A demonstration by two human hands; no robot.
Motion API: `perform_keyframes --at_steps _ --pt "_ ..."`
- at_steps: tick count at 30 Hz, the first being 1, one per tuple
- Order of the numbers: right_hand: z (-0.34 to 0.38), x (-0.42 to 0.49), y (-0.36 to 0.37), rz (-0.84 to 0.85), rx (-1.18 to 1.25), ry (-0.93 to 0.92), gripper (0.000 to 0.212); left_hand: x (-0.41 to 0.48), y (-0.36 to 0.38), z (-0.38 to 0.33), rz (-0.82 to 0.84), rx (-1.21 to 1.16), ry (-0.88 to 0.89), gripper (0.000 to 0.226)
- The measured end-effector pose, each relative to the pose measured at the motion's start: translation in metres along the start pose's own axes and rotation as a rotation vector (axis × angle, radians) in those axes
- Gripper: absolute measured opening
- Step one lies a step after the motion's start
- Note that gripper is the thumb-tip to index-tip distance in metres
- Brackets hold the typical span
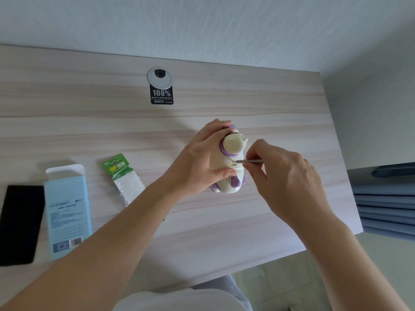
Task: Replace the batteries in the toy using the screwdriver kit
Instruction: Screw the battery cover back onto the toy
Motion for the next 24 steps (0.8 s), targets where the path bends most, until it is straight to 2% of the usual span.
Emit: perform_keyframes --at_steps 4,6,10,12,17,18,22,24 --pt "-0.002 0.002 0.007 -0.098 -0.092 0.064 0.04 -0.001 -0.002 -0.001 0.003 0.005 -0.002 0.074" --pt "-0.004 0.003 0.009 -0.06 -0.096 0.084 0.045 -0.002 -0.003 -0.001 0.01 0.007 -0.008 0.074" --pt "-0.001 0.0 0.003 -0.02 0.045 -0.027 0.011 -0.001 -0.002 -0.001 0.006 0.011 0.014 0.074" --pt "0.0 -0.002 0.004 -0.042 0.028 -0.047 0.009 0.0 0.0 -0.002 -0.001 0.005 0.015 0.074" --pt "-0.01 0.001 0.014 -0.076 -0.019 0.096 0.048 -0.004 -0.003 -0.005 -0.001 0.012 0.003 0.073" --pt "-0.01 0.001 0.015 -0.07 -0.019 0.094 0.049 -0.004 -0.003 -0.005 0.0 0.013 0.002 0.073" --pt "-0.006 -0.002 0.009 -0.042 0.078 0.002 0.014 -0.001 -0.003 -0.008 -0.003 0.02 0.02 0.072" --pt "-0.004 -0.003 0.008 -0.072 0.042 -0.005 0.017 0.0 -0.003 -0.009 0.001 0.021 0.02 0.072"
Point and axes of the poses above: each hand's wrist, its own x-axis towards the middle knuckle, its own y-axis out of the palm, z = x × y, the point moved 5 cm from there along x, towards the middle knuckle, and after that the axes turned 14 degrees about -x, right-handed, at the moved point
